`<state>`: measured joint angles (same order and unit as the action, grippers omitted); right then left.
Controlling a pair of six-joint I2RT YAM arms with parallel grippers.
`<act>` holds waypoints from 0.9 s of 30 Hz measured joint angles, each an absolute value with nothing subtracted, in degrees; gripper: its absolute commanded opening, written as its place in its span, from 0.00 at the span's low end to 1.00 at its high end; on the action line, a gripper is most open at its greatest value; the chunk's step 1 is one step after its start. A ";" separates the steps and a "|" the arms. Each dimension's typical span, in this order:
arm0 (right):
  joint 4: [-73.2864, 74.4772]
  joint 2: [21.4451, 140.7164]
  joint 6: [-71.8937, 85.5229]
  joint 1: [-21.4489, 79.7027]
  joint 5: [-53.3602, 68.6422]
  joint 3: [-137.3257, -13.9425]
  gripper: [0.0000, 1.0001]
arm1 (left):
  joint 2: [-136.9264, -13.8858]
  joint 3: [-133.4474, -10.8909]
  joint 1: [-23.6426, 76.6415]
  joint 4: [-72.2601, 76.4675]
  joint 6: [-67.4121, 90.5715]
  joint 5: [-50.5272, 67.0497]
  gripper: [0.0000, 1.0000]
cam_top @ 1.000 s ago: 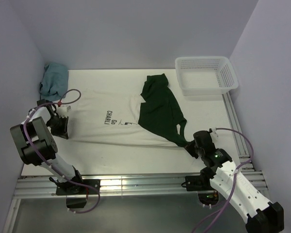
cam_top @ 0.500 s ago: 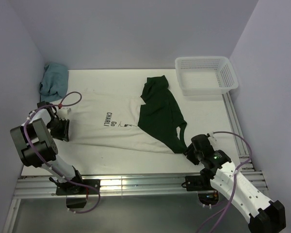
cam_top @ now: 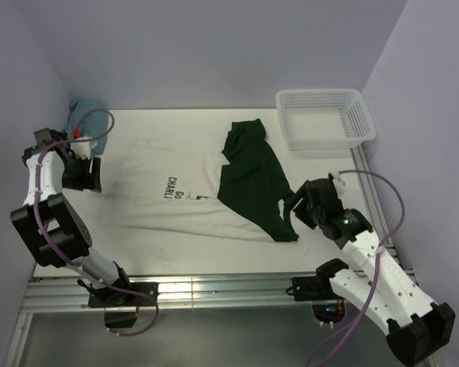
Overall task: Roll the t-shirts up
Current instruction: Fold the tshirt
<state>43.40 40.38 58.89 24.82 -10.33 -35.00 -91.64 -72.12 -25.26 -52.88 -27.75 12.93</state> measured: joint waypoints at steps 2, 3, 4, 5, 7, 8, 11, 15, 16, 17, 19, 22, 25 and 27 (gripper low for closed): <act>40.10 46.11 54.87 22.48 -9.43 -39.64 0.65 | -92.99 -78.00 -24.88 -54.37 -27.31 14.44 0.67; 38.79 49.25 53.06 21.08 -9.34 -42.30 0.64 | -94.28 -81.30 -24.47 -54.17 -26.94 15.09 0.66; 36.51 52.95 50.96 19.53 -9.08 -45.21 0.63 | -95.53 -84.07 -23.94 -53.82 -26.37 15.51 0.66; 34.33 58.00 48.62 18.11 -8.86 -48.75 0.63 | -97.45 -87.29 -23.16 -53.87 -25.87 16.05 0.67; 29.47 67.29 44.64 16.47 -8.49 -55.18 0.63 | -101.23 -92.20 -21.41 -52.12 -24.51 17.28 0.67; 27.31 71.90 42.92 15.97 -8.40 -58.28 0.63 | -103.28 -94.02 -20.47 -50.76 -23.97 17.76 0.66; 23.29 83.26 38.50 15.49 -7.77 -67.61 0.60 | -109.82 -99.53 -18.13 -48.73 -22.00 19.18 0.66; 21.78 99.50 33.32 15.49 -7.01 -84.82 0.58 | -120.11 -107.61 -15.90 -45.63 -19.31 21.58 0.67; 21.12 102.91 32.18 15.49 -6.74 -88.36 0.58 | -121.95 -108.81 -15.55 -44.86 -18.74 21.87 0.67; 21.17 106.10 31.24 15.49 -6.42 -91.46 0.58 | -123.76 -109.82 -15.27 -44.36 -18.26 22.26 0.67; 22.59 111.72 29.58 15.49 -6.37 -97.47 0.57 | -125.95 -111.09 -14.98 -43.59 -17.61 22.74 0.68; 24.95 119.04 28.05 15.49 -6.87 -105.12 0.57 | -128.66 -113.36 -14.90 -43.18 -16.71 23.40 0.69; 27.07 123.85 27.18 15.49 -7.88 -109.54 0.57 | -130.47 -115.55 -14.90 -42.68 -16.60 24.25 0.69; 28.91 126.23 26.92 15.49 -8.58 -111.50 0.58 | -131.28 -116.71 -14.90 -42.59 -16.60 24.53 0.70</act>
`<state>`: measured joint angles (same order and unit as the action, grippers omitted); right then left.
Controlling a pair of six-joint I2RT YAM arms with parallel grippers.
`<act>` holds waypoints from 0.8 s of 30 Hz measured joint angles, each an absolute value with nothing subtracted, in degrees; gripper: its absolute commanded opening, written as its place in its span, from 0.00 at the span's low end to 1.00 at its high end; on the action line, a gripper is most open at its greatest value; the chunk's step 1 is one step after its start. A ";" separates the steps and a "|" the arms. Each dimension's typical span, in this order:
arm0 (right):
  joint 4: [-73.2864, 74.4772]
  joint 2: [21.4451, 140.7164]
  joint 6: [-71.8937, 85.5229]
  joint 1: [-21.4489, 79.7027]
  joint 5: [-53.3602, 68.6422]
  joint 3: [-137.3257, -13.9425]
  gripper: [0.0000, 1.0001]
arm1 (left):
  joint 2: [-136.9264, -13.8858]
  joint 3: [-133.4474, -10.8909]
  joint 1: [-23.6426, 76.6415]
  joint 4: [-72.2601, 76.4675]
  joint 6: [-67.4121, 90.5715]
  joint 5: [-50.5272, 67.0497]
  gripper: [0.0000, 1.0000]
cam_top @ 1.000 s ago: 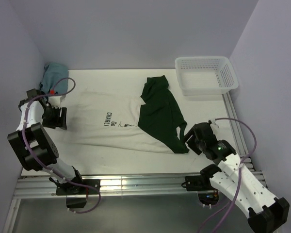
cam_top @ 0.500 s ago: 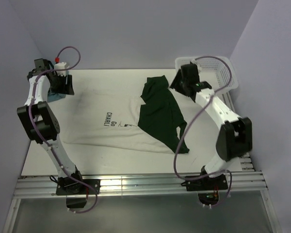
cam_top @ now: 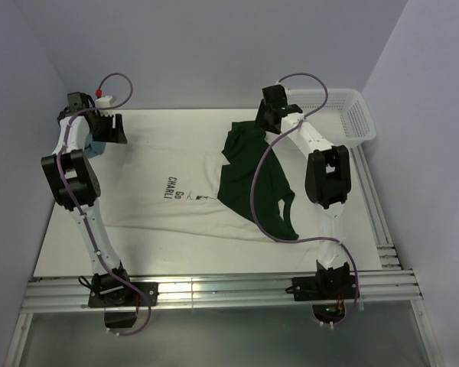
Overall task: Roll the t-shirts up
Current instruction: Fold the tshirt
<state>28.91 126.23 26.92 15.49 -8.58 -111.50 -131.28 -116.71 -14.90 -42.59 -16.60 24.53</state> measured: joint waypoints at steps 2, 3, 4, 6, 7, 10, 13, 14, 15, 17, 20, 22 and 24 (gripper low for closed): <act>30.30 127.90 26.87 15.49 -9.13 -112.95 0.58 | -132.11 -117.58 -14.83 -42.48 -16.60 25.04 0.70; 31.09 128.70 26.87 15.49 -9.41 -113.73 0.58 | -132.46 -117.93 -14.79 -42.46 -16.60 25.32 0.70; 31.90 129.43 26.87 15.49 -9.63 -114.63 0.59 | -133.08 -118.48 -14.57 -42.52 -16.60 25.56 0.69; 32.86 131.07 26.85 15.49 -10.07 -117.14 0.59 | -134.13 -119.13 -14.06 -42.35 -16.64 25.58 0.69; 33.15 131.76 26.76 15.49 -10.20 -118.13 0.60 | -134.63 -119.15 -13.63 -42.19 -16.62 25.61 0.69; 34.20 133.01 26.68 15.49 -10.68 -119.81 0.60 | -136.05 -119.15 -11.88 -41.36 -16.29 24.95 0.69; 34.76 133.75 26.68 15.46 -11.11 -120.46 0.61 | -137.19 -119.15 -10.35 -40.66 -15.49 24.08 0.67; 34.94 134.08 26.70 15.44 -11.18 -120.70 0.61 | -137.49 -119.15 -9.82 -40.38 -15.20 23.92 0.67; 34.94 134.37 26.68 15.42 -11.22 -120.81 0.61 | -137.67 -119.15 -9.41 -40.10 -15.00 23.66 0.66; 35.11 134.96 26.70 15.31 -11.20 -120.79 0.61 | -137.91 -119.15 -8.91 -39.90 -14.37 23.03 0.62; 35.20 135.55 26.70 15.00 -10.98 -120.79 0.62 | -137.99 -119.42 -8.67 -39.81 -13.96 21.78 0.54; 35.20 135.85 26.70 14.76 -10.83 -120.79 0.62 | -137.99 -119.42 -8.67 -39.62 -13.80 21.06 0.49; 35.18 136.11 26.70 14.57 -10.48 -120.79 0.62 | -137.99 -119.37 -8.69 -39.57 -13.78 20.62 0.42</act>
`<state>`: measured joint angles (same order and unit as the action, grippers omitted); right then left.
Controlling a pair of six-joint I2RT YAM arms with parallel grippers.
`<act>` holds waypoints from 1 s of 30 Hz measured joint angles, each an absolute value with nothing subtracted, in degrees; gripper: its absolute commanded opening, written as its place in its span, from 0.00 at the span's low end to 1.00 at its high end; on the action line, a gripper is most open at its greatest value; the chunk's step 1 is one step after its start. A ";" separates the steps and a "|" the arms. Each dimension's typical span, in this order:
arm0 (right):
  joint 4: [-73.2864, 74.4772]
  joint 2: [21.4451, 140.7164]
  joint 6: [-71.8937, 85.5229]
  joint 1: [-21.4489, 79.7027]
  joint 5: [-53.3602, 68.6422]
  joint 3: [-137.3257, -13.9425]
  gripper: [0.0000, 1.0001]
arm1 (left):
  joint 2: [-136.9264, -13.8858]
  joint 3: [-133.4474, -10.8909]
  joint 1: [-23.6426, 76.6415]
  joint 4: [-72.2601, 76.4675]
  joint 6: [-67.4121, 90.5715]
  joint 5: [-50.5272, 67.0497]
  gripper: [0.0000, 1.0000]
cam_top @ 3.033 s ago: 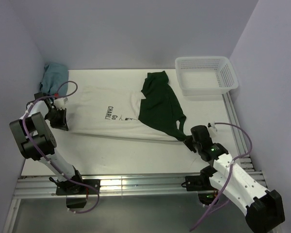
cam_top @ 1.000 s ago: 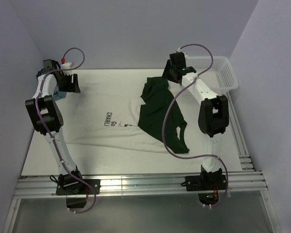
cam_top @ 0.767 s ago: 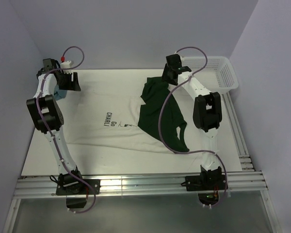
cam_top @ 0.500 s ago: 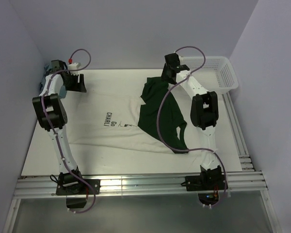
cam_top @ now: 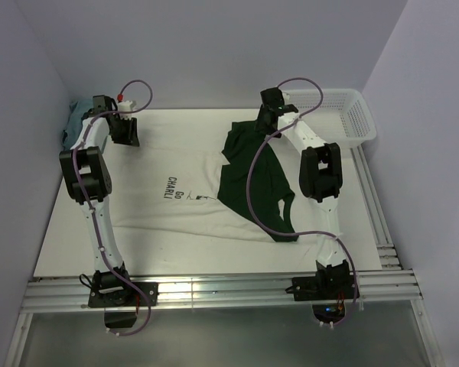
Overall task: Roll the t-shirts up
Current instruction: Fold the tshirt
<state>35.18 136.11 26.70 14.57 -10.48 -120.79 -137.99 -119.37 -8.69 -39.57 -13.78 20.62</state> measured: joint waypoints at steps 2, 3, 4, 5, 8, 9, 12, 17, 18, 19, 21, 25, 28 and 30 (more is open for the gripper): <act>35.20 136.35 26.70 14.52 -10.22 -120.79 0.62 | -137.99 -119.37 -8.69 -39.46 -13.67 20.21 0.34; 35.22 136.51 26.70 14.50 -10.02 -120.79 0.62 | -137.99 -119.37 -8.67 -39.35 -13.67 20.03 0.30; 35.22 136.64 26.70 14.48 -9.96 -120.86 0.62 | -137.99 -119.37 -8.62 -39.24 -13.67 19.84 0.27; 35.29 136.92 26.70 14.48 -9.87 -121.14 0.62 | -137.99 -119.37 -8.54 -39.24 -13.67 19.62 0.26; 35.24 138.21 26.70 14.48 -9.72 -122.26 0.62 | -137.99 -119.37 -8.29 -39.24 -13.76 19.55 0.26; 35.27 138.61 26.70 14.48 -9.65 -122.45 0.62 | -137.99 -119.37 -8.19 -39.22 -13.76 19.53 0.25; 35.42 140.09 26.70 14.48 -9.45 -123.57 0.62 | -137.99 -119.37 -7.86 -39.24 -13.78 19.38 0.21; 35.70 141.01 26.68 14.44 -8.91 -124.11 0.49 | -137.99 -119.37 -7.35 -39.22 -13.78 18.85 0.11; 35.64 141.01 26.70 14.41 -8.84 -124.11 0.45 | -137.99 -119.37 -7.29 -39.22 -13.76 18.68 0.09; 35.62 141.01 26.70 14.39 -8.75 -124.14 0.38 | -137.99 -119.37 -7.22 -39.24 -13.78 18.55 0.05; 35.57 141.01 26.70 14.35 -8.67 -124.14 0.31 | -137.99 -119.37 -7.14 -39.24 -13.74 18.26 0.00; 35.11 141.01 26.57 14.26 -8.56 -124.14 0.10 | -137.99 -119.37 -7.14 -39.22 -13.80 18.02 0.00; 34.39 141.01 26.44 14.22 -8.60 -123.96 0.00 | -137.95 -119.26 -7.14 -39.13 -13.80 17.87 0.00; 33.54 140.66 26.44 14.22 -8.80 -123.02 0.00 | -137.88 -118.96 -7.14 -38.85 -13.80 17.80 0.00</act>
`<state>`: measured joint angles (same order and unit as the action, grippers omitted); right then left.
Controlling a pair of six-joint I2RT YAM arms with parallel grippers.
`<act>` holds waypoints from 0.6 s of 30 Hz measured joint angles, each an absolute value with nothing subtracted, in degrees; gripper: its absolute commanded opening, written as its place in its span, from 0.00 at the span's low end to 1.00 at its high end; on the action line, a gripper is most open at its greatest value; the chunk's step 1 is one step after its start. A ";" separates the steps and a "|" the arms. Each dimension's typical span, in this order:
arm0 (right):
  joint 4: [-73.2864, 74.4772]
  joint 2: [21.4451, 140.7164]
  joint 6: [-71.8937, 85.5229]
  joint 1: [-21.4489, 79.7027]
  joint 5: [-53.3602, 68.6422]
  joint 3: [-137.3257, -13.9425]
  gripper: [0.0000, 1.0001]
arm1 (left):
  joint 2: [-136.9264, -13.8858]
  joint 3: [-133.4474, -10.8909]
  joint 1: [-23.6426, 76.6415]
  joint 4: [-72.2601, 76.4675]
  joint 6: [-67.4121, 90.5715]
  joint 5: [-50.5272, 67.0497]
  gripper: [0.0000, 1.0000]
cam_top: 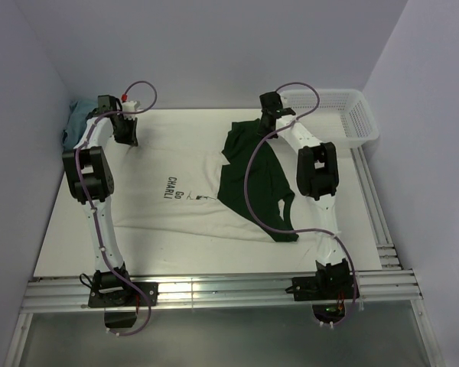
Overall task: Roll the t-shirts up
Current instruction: Fold the tshirt
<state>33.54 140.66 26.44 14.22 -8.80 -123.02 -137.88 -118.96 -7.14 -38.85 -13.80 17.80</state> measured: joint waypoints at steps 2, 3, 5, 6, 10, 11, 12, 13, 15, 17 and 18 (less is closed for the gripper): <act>32.86 139.83 26.48 14.22 -9.13 -121.08 0.00 | -137.58 -118.28 -7.14 -38.68 -13.80 17.72 0.00; 32.18 139.15 26.48 14.22 -9.39 -119.68 0.00 | -137.43 -117.99 -7.14 -38.59 -13.82 17.69 0.00; 31.24 137.51 26.48 14.22 -9.74 -116.49 0.00 | -137.01 -117.54 -7.14 -38.61 -13.80 17.69 0.00; 30.94 136.57 26.48 14.22 -9.91 -115.24 0.00 | -136.75 -117.36 -7.14 -38.68 -13.82 17.72 0.00; 29.69 131.76 26.48 14.22 -10.55 -110.93 0.00 | -134.76 -116.29 -7.14 -38.89 -13.82 17.69 0.00; 29.52 130.63 26.48 14.22 -10.70 -110.39 0.00 | -134.08 -116.07 -7.14 -38.98 -13.82 17.69 0.00; 29.26 129.25 26.48 14.22 -10.94 -109.93 0.00 | -133.40 -115.98 -7.14 -39.09 -13.82 17.67 0.00; 28.88 128.09 26.46 14.22 -11.09 -109.54 0.00 | -132.66 -115.96 -7.14 -39.22 -13.82 17.63 0.00; 28.47 125.64 26.46 14.22 -11.31 -108.66 0.00 | -131.13 -115.79 -7.14 -39.40 -13.89 17.54 0.00; 27.86 122.89 26.44 14.22 -11.60 -106.98 0.00 | -129.32 -115.02 -7.14 -39.77 -14.13 16.97 0.00; 27.57 121.56 26.44 14.24 -11.70 -106.02 0.00 | -128.44 -114.45 -7.14 -39.83 -14.31 16.67 0.00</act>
<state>27.57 121.56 26.44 14.24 -11.70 -106.02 -128.44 -114.45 -7.14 -39.83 -14.31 16.67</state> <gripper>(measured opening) 0.008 0.015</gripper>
